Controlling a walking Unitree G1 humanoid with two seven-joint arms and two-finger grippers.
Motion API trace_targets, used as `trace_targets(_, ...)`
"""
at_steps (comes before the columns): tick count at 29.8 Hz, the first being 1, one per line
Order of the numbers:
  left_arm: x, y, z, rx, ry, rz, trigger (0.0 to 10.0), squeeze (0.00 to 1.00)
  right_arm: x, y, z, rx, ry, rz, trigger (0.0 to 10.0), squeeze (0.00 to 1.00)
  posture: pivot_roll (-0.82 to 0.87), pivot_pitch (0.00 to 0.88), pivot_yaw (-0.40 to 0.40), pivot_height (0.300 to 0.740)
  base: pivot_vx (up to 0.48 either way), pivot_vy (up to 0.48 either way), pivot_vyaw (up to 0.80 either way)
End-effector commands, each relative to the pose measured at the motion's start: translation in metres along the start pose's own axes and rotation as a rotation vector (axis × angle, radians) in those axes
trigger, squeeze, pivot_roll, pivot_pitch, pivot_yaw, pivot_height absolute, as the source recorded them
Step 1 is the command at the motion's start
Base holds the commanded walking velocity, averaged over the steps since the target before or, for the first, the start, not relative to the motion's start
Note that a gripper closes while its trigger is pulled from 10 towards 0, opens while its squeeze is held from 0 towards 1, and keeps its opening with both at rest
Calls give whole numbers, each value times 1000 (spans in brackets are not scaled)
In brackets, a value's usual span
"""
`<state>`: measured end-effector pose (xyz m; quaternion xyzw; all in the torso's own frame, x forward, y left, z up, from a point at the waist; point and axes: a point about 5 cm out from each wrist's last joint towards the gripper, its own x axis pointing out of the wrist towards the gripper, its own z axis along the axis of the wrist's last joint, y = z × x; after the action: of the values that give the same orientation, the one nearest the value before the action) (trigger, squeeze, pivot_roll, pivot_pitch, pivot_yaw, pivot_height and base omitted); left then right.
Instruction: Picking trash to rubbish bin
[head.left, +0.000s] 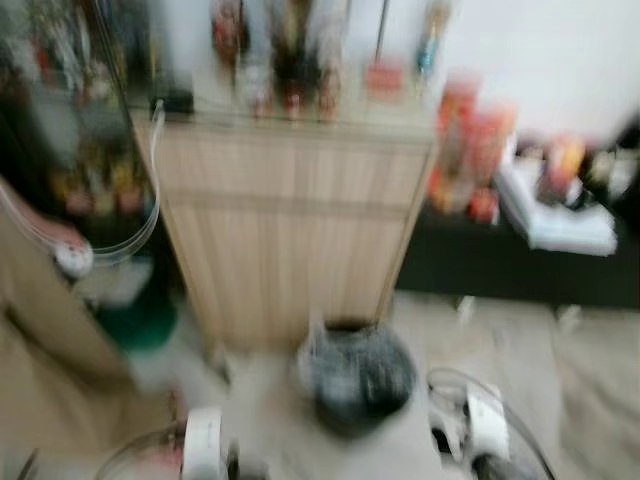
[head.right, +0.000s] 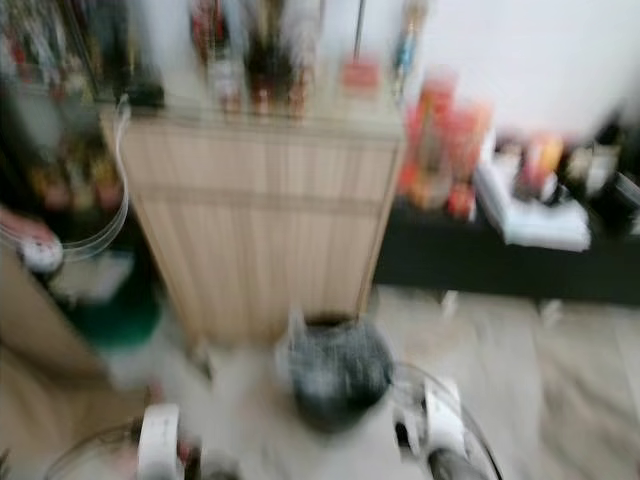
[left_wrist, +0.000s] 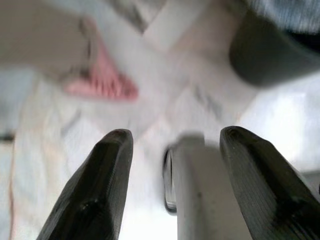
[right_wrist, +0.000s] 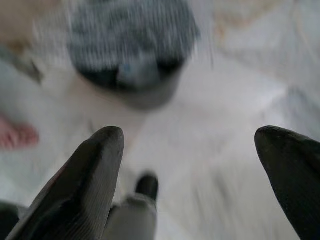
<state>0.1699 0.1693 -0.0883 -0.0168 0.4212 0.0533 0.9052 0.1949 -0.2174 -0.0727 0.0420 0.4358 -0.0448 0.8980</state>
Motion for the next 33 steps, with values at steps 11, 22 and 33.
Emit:
trace_targets(11, -2, 0, -9, 21, 39, 2, 10000, 0, -1, -3, -2, 10, 8, -9, 10000, 0, 34, 0, -92, 740, -140, 0, 0)
trace_targets(22, -1, 1, -7, 26, 30, 5, 10000, 0, 0, -2, 0, 16, -1, 0, 10000, 0, 30, 0, -92, 740, 0, 0, 0)
trace_targets(33, -1, 1, -7, 37, 33, 5, 10000, 0, 0, 1, 0, 19, -4, 14, 10000, 0, 26, 6, -90, 740, 0, 0, 0)
